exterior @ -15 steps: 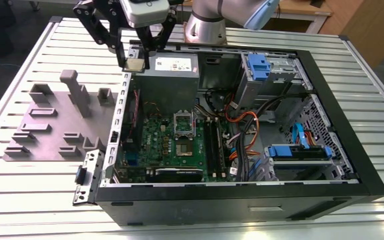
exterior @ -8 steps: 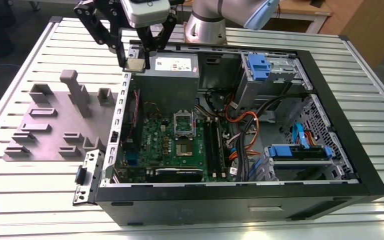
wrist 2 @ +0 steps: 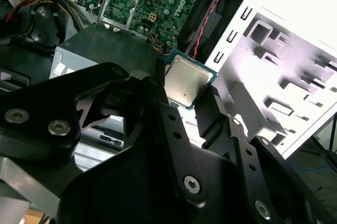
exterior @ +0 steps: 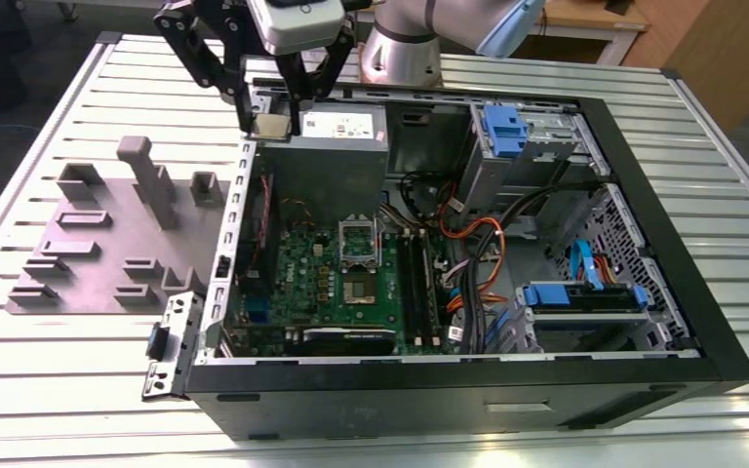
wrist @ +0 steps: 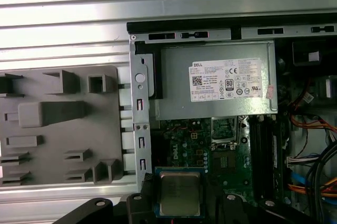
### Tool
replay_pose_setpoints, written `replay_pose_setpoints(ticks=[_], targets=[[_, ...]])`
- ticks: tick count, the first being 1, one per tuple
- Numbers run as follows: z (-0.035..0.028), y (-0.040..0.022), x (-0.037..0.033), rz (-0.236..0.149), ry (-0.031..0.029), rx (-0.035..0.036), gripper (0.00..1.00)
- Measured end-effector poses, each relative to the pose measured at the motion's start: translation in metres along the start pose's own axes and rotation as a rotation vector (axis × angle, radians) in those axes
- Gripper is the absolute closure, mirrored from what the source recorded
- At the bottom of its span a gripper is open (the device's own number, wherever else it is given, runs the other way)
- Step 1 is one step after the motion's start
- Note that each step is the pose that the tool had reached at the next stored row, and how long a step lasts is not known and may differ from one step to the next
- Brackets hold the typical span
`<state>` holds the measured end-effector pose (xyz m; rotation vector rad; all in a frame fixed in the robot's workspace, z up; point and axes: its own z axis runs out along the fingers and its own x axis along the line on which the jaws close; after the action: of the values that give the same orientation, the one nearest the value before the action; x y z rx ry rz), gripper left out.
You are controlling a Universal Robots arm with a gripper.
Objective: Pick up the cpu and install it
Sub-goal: 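Pick up the cpu and move it towards the insertion slot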
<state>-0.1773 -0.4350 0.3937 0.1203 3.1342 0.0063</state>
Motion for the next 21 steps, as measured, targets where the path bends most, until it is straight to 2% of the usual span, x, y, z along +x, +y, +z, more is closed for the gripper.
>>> replay_pose_setpoints(ticks=[5,9,21], targets=[[0.0001,0.0002,-0.0023,0.0,0.0,-0.0001,0.53],[0.0001,0.0008,-0.0104,0.0,0.0,-0.0001,0.53],[0.0001,0.0009,-0.012,0.0,0.0001,0.0,0.53]])
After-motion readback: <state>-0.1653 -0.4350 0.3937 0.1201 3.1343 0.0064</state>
